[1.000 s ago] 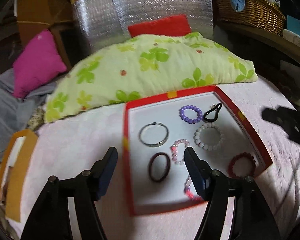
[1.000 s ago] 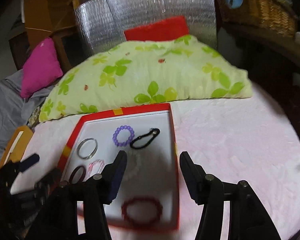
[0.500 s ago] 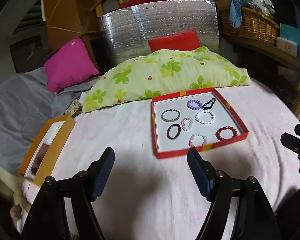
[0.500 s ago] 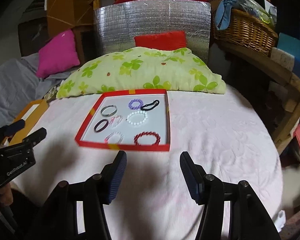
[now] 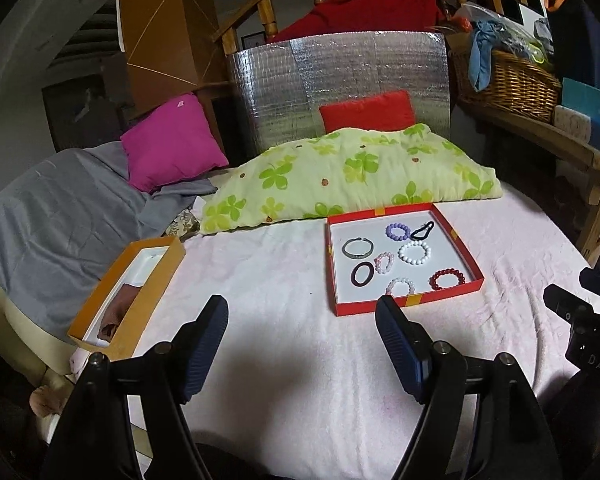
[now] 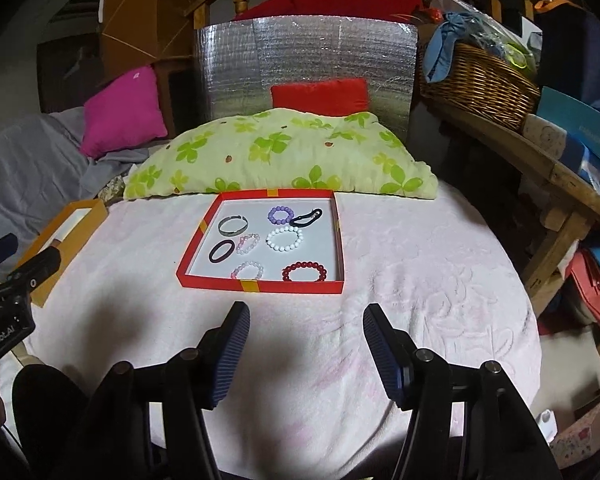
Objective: Organize jewelry
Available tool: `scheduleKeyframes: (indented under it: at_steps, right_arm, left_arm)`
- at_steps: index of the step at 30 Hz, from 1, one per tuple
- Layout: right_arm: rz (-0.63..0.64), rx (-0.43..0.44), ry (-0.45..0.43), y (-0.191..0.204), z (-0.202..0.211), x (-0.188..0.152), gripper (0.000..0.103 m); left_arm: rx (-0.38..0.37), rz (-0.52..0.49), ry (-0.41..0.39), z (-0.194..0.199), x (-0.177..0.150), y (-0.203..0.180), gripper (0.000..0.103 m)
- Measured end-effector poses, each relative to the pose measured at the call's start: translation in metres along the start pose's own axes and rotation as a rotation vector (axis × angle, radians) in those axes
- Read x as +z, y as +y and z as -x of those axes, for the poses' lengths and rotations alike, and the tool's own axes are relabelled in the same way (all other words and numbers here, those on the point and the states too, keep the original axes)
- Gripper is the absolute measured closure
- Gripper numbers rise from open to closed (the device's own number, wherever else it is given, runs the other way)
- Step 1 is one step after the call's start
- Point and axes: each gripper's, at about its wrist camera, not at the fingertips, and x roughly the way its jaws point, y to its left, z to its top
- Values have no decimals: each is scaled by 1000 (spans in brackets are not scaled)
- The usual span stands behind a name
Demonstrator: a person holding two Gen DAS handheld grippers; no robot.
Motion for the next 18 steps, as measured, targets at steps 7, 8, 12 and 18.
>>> scheduleKeyframes:
  at_steps: [7,8,12,18]
  right_arm:
    - [-12,-2,-12,2,14,3,39]
    - [-10,-1,-15,2,15,3,39]
    - [-13,5,-16,3,18,3,39]
    - [-31,-3,-19,1,21,5,39]
  left_arm:
    - [11,-1,-32,17,4,-1,26]
    - [12,-3,-35,18,5,-1,26]
    - [16,-7,-46,24,7,-3,26]
    - [16,-5,-57,30,9,-3,26]
